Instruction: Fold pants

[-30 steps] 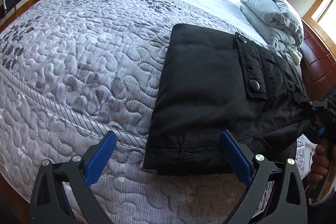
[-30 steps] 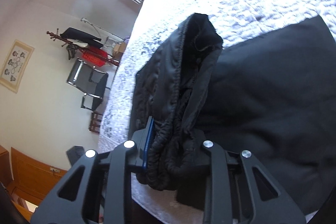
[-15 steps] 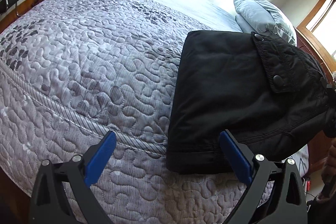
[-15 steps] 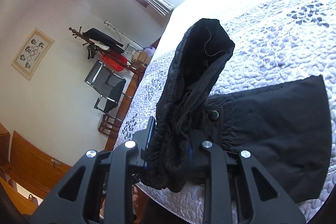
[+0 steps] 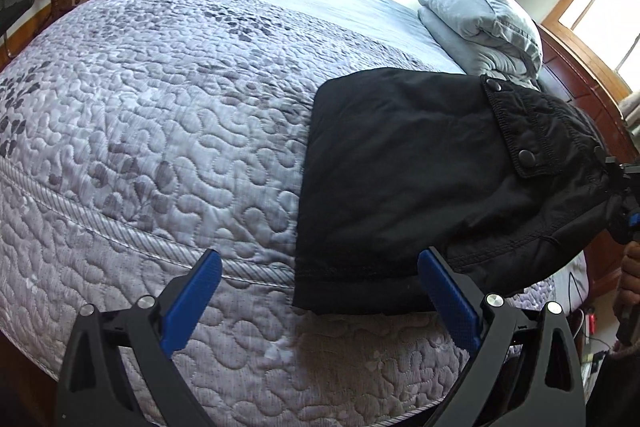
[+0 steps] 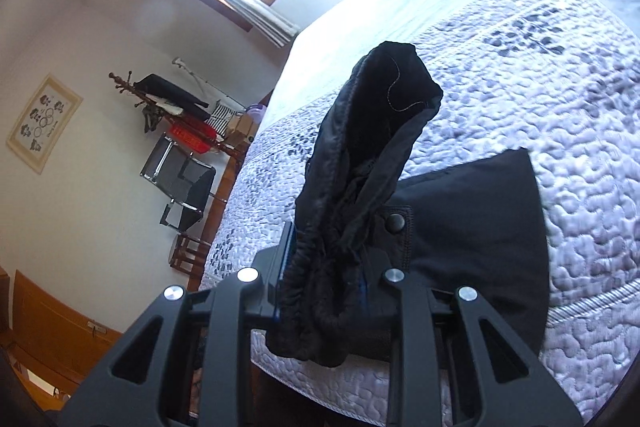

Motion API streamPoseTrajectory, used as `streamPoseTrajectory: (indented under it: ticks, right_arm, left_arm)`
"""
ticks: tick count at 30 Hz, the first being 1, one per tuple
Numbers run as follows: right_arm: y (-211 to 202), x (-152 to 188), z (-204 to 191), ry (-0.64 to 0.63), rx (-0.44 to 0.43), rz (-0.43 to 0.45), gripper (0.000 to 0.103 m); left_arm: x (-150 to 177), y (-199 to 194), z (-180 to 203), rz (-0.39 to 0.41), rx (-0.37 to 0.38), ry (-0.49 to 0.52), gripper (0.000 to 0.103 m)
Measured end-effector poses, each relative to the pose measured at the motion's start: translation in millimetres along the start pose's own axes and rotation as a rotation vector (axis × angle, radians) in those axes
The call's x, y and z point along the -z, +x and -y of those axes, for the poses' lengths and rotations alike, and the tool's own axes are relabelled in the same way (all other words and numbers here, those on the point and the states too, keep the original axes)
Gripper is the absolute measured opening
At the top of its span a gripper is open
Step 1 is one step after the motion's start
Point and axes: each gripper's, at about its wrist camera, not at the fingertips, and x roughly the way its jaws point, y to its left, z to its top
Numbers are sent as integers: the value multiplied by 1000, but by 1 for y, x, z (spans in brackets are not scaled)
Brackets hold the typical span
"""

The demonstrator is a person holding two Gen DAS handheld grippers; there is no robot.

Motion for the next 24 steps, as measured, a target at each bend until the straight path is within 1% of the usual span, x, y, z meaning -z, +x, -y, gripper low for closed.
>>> streamPoseTrajectory:
  ticks: [6,14,24]
  right_arm:
    - [-3,15,40,69,13,-9,25]
    - [10,24,83,156,20,-23,26]
    - [18,34,113,194,36,-42,27]
  left_arm:
    - [5,5,14,-22,-3,41,99]
    - [8,11,21,-42,-13,54,99]
    - [8,16,23,-59,-17,54,99]
